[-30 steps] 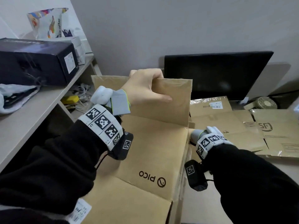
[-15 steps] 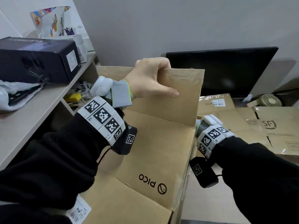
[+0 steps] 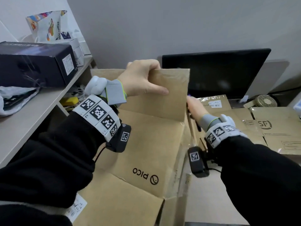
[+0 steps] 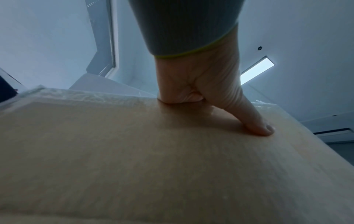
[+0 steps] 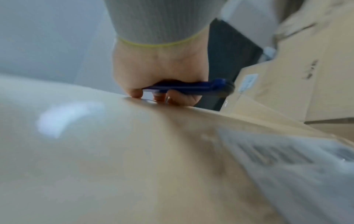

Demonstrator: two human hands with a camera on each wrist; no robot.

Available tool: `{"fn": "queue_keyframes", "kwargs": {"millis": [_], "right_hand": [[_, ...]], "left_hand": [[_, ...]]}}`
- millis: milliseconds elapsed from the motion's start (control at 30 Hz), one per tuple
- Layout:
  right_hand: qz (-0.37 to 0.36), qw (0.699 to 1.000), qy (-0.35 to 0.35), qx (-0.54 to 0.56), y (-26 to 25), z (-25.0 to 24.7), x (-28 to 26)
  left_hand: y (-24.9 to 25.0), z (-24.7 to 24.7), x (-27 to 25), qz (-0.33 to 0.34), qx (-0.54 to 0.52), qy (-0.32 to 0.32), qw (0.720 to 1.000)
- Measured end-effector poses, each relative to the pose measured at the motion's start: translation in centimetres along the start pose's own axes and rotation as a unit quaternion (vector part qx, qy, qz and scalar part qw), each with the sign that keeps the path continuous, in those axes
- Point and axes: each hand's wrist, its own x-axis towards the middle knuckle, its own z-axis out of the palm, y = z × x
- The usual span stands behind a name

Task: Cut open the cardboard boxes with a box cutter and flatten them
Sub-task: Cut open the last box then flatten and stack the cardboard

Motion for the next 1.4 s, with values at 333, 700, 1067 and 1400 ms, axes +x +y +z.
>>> {"fn": "queue_keyframes", "kwargs": {"millis": [333,700,1067,1400], "right_hand": [[-0.028,0.984,0.144,-0.097,-3.0,-6.8,0.0],[-0.045,0.977,0.117,-0.174,-4.8,-8.1,-0.9],[-0.045,0.973,-0.02,-0.226,-2.7,-3.0,-2.5],[-0.089,0.989,-0.038,-0.112,-3.0,-3.9,-2.6]], "left_hand": [[-0.8,-1.5,2.0,-0.018,0.0,0.027,0.999],[-3.3,3.5,2.1,-0.084,0.08,0.023,0.993],[-3.6,6.9,2.6,-0.151,0.137,0.064,0.977],[-9.4,1.6,1.5,-0.182,0.054,-0.029,0.981]]}}
